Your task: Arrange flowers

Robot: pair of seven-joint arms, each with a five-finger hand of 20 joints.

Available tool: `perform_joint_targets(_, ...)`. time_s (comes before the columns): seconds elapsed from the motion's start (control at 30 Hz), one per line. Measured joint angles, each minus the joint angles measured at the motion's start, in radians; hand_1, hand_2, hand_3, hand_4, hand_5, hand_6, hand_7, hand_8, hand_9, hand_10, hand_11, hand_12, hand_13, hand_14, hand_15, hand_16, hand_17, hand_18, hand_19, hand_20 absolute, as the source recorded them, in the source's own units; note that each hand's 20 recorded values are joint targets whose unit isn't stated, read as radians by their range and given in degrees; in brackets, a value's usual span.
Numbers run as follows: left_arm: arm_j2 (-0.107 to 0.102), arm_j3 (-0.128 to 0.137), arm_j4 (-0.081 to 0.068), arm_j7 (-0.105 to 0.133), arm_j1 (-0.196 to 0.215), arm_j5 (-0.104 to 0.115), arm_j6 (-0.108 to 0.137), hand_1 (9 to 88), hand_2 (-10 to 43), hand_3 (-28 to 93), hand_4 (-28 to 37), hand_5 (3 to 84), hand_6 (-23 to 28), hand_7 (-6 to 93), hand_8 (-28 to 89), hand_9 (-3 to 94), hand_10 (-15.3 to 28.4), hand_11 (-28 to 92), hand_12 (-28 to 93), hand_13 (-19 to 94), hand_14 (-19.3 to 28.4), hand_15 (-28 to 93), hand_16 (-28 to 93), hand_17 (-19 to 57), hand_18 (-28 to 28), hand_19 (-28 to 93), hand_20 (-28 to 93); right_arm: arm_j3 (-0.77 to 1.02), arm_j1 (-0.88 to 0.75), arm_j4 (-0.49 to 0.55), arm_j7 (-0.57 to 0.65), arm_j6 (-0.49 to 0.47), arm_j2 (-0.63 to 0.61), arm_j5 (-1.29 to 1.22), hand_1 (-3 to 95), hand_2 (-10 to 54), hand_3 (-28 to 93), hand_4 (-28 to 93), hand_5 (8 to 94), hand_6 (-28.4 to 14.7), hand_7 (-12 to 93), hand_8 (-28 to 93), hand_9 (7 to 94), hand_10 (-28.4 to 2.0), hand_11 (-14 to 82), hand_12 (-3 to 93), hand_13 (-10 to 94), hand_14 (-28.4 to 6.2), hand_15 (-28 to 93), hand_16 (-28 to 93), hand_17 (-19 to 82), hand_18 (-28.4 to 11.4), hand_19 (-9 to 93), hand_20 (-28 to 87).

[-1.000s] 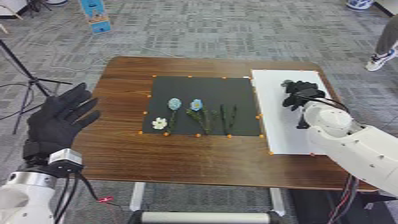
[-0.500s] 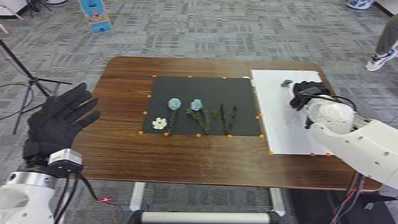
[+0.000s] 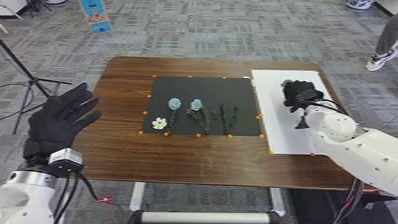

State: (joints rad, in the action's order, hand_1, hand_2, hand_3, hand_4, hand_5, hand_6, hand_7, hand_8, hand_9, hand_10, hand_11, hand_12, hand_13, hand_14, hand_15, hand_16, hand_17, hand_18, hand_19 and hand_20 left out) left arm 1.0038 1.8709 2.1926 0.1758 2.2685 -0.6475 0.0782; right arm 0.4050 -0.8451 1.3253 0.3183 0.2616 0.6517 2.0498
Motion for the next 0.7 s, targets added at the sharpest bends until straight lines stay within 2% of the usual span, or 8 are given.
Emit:
perform_joint_targets(0.43,-0.002,-0.002,-0.001,-0.005,-0.003,0.0,-0.004,19.6,-4.7,72,-28.3,34.7,4.1,19.7,-9,26.7,11.5,21,18,22,13.4,27,3,-10.1,22.1,44,12,-0.138,0.068,0.073,-0.064,0.328,0.061,0.035,52.4,-9.5,80,-28,67.4,1.7,55,2,78.2,-5.1,37.5,47.5,73,-5.9,89,35,33,-18.7,81,51)
perform_joint_targets(0.53,-0.003,-0.004,-0.001,-0.005,-0.003,0.0,-0.004,19.6,-4.6,72,-28.3,34.7,4.1,19.7,-9,26.5,11.5,20,18,22,13.3,27,3,-10.1,22.0,44,12,-0.167,0.111,0.074,-0.115,0.334,0.098,0.015,52.1,-9.5,81,-28,67.1,1.9,55,2,78.2,-5.3,37.2,47.7,73,-6.1,89,36,33,-18.9,81,51)
perform_joint_targets(0.7,-0.006,-0.011,-0.003,-0.006,-0.011,0.0,-0.004,19.6,-4.7,72,-28.3,34.6,4.1,19.7,-9,26.3,11.4,21,18,22,13.3,27,3,-10.1,22.1,44,12,-0.184,0.162,0.096,-0.188,0.281,0.151,-0.068,52.0,-9.5,80,-28,67.2,2.2,55,0,78.4,-5.5,36.6,47.3,73,-6.3,89,36,33,-18.9,81,51)
